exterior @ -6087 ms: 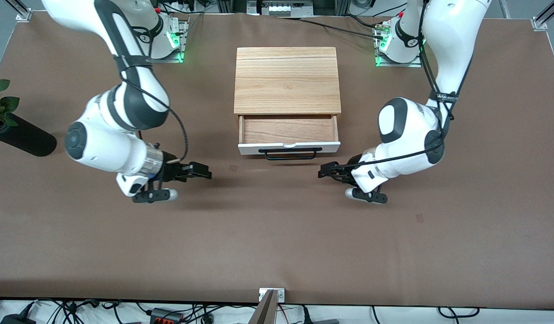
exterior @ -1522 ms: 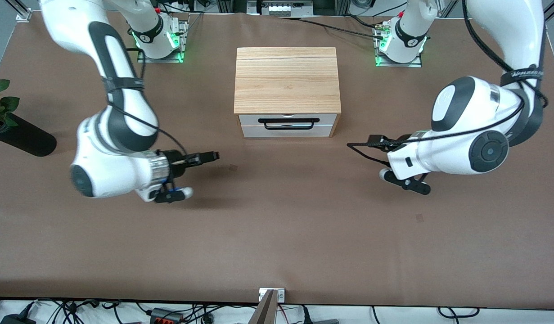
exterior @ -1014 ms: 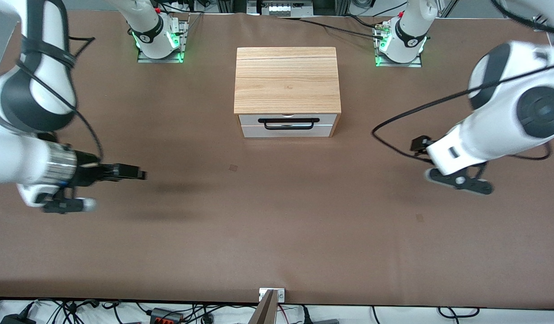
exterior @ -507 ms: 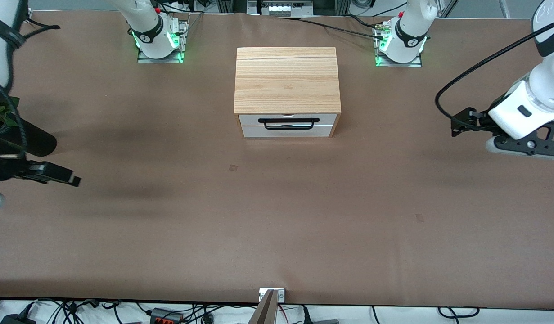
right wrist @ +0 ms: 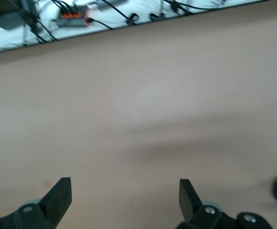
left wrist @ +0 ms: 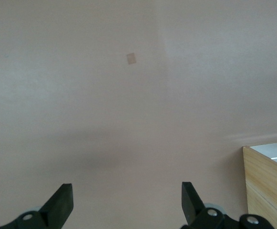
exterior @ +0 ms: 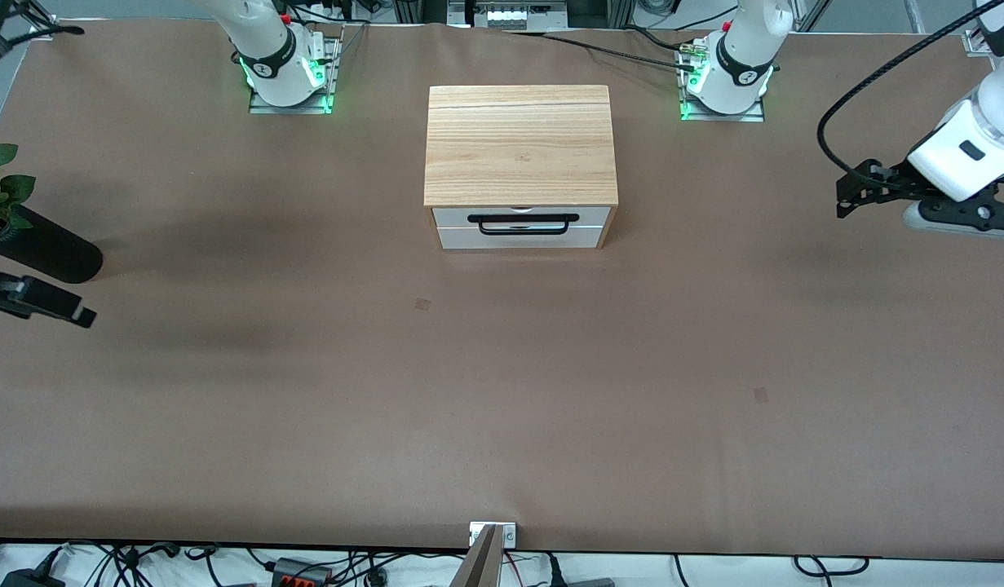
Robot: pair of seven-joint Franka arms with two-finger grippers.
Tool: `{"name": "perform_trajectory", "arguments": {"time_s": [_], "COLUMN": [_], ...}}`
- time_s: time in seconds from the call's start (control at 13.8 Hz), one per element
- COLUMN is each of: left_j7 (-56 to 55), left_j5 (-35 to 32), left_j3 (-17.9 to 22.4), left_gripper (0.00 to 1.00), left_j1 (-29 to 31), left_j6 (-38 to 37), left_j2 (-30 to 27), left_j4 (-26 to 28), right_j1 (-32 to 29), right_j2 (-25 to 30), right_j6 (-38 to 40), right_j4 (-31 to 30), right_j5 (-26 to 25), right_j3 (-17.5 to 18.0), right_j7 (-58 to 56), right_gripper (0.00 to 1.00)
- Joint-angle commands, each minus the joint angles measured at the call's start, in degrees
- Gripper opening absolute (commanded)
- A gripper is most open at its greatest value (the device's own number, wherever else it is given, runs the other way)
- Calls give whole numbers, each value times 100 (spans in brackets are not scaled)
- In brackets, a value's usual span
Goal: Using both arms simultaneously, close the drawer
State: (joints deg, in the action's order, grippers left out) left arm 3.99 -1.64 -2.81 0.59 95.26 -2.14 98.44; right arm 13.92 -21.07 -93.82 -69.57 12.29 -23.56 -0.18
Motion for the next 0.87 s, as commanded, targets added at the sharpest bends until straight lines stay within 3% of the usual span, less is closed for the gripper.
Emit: {"name": "perform_trajectory", "arguments": {"time_s": [0.0,0.07,0.14,0.22,0.43,0.8], "left_j7": [128,154,198,207,207,207], "left_j5": [-12,-20,-21,-12,-21,-21], "left_j3": [-132,-97,25,156,228,175], "left_gripper": [100,100,100,100,100,100], "left_j1": [73,-40,-163,-234,-349,-296], "left_j6": [-69,-78,-34,-16,106,63], "left_j2": [-76,-85,-59,-32,-58,-41], "left_j4": [-9,-9,-35,-27,17,-9], "right_j1": [-483,-1009,-1519,-1802,-1998,-1911], "right_j2": [1069,1157,1245,1272,1281,1579], "right_j6": [-128,-58,99,118,127,154], "right_j4": [-1259,-1391,-1453,-1436,-1331,-1576], "right_j5": [-1504,-1693,-1703,-1643,-1089,-851], "right_j3": [1426,2155,2641,2776,2647,2576], "right_j7": [-8,35,88,28,9,1], "right_gripper": [100,100,100,100,100,100]}}
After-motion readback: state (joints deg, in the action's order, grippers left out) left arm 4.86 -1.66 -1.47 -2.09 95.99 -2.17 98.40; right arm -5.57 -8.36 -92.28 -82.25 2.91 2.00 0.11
